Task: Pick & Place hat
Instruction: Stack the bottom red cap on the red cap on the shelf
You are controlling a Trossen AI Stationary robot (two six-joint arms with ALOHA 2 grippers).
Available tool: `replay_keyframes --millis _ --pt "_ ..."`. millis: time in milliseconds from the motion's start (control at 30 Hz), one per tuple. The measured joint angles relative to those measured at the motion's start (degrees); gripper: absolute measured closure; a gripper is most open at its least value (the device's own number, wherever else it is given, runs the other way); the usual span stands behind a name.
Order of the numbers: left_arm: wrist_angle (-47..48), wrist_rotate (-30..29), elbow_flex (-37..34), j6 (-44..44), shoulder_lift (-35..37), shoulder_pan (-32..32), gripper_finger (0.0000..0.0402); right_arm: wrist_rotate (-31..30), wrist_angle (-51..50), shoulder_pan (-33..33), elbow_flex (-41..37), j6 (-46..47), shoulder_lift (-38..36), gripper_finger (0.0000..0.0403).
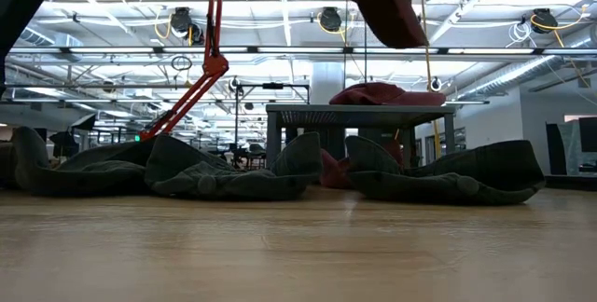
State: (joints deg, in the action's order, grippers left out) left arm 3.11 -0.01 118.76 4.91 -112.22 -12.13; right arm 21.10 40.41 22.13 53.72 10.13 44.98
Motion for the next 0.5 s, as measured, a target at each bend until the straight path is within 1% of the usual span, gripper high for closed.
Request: replay_keyframes --millis 100,200,300,367,500 --pt "0.3 0.1 0.0 5.1 0.0 -0.5 0.0368 -0.8 0.0 0.0 0.0 -2.2 0.8 0.0324" --pt "-0.5 0.0 0.0 8.1 -0.8 -1.2 0.0368 -3.4 -0.1 0.0 0.0 -3.5 1.6 0.0326" --pt "-0.7 0.1 0.0 8.1 -2.5 -2.1 0.0368 -5.8 -0.1 0.0 0.0 -4.4 2.4 0.0326" --pt "-1.0 0.3 0.0 7.4 -3.5 -2.7 0.0368 -6.3 -0.2 -0.1 0.0 -5.5 2.9 0.0326" --pt "-6.2 2.2 -0.1 6.4 -6.4 -3.5 0.0368 -6.3 -0.2 0.0 0.0 -6.3 3.8 0.0326"
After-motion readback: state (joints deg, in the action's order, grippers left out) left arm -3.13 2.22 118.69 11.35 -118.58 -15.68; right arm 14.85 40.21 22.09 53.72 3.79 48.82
